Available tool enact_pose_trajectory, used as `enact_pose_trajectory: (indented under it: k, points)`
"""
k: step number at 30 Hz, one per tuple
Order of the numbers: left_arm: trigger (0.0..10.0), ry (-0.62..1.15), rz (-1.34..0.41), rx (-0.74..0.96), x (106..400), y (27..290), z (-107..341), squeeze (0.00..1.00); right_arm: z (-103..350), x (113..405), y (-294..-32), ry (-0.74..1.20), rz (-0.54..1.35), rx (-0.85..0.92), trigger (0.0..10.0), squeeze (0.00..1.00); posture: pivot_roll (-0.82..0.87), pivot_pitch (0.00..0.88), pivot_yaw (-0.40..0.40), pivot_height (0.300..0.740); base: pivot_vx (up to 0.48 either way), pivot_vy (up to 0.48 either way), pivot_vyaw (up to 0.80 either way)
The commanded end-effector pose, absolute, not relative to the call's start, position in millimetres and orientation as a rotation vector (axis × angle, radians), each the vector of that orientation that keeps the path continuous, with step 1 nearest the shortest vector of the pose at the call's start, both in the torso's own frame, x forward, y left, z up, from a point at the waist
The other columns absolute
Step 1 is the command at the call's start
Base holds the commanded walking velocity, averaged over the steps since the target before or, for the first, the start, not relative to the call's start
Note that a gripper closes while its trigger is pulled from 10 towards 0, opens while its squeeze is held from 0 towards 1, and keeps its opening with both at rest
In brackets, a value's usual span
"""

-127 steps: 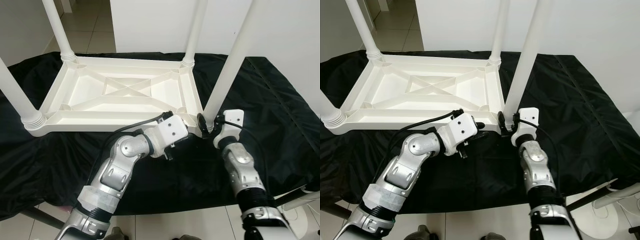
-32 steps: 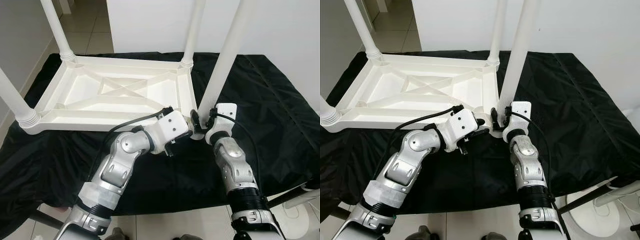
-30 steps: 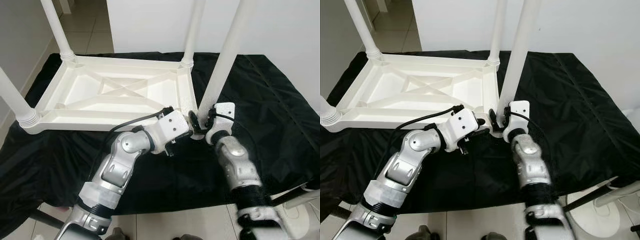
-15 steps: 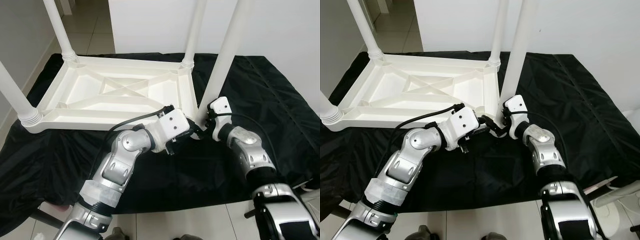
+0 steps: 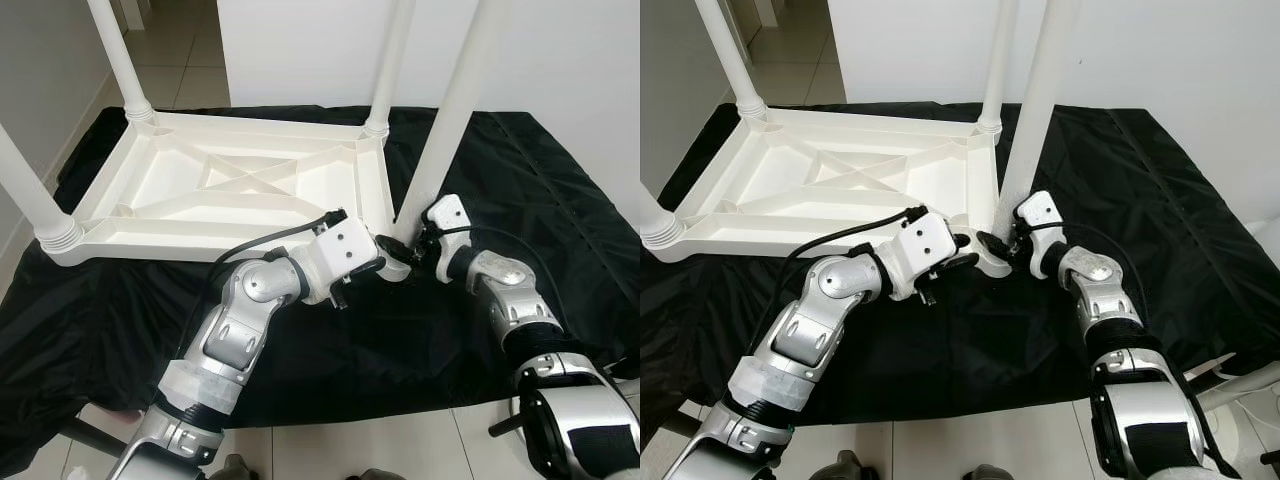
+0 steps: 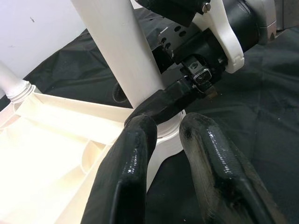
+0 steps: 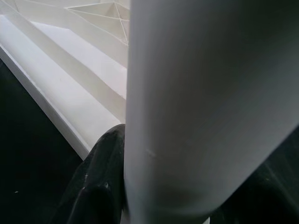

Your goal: Building children table

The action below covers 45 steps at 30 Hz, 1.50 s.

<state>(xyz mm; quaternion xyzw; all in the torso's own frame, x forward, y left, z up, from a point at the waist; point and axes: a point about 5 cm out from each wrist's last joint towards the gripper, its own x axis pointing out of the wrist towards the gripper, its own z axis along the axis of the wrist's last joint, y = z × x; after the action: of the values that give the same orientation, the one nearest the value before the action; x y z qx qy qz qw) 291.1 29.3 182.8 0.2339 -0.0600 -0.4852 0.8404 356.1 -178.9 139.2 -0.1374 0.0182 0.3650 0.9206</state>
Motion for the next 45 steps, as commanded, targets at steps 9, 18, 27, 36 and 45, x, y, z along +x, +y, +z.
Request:
enact_pose_trajectory:
  k: [9,18,27,36,45]
  points:
    - [10.0,-0.15,-0.937,0.494,296,32,185,0.0,124,352,-178,0.071,0.723,-0.233,10.0,0.0,-0.06,0.0,-0.001,0.74,0.0,0.0,0.0]
    - [10.0,-0.147,-0.935,0.488,295,32,184,0.0,122,354,-170,0.063,0.529,-0.213,10.0,0.0,-0.04,0.0,-0.012,0.74,0.0,0.0,0.0]
    - [10.0,-0.132,-0.921,0.489,293,37,182,0.0,121,348,-143,0.071,0.134,-0.02,10.0,0.0,-0.03,0.0,-0.015,0.74,0.0,0.0,0.0]
    - [10.0,-0.124,-0.923,0.485,290,38,180,0.0,134,343,-122,0.024,-0.061,0.086,10.0,0.0,-0.03,0.0,-0.011,0.74,0.0,0.0,0.0]
    - [10.0,-0.127,-0.92,0.483,292,37,181,0.0,139,338,-119,0.021,-0.032,0.076,10.0,1.0,-0.03,0.0,-0.013,0.74,0.0,0.0,0.0]
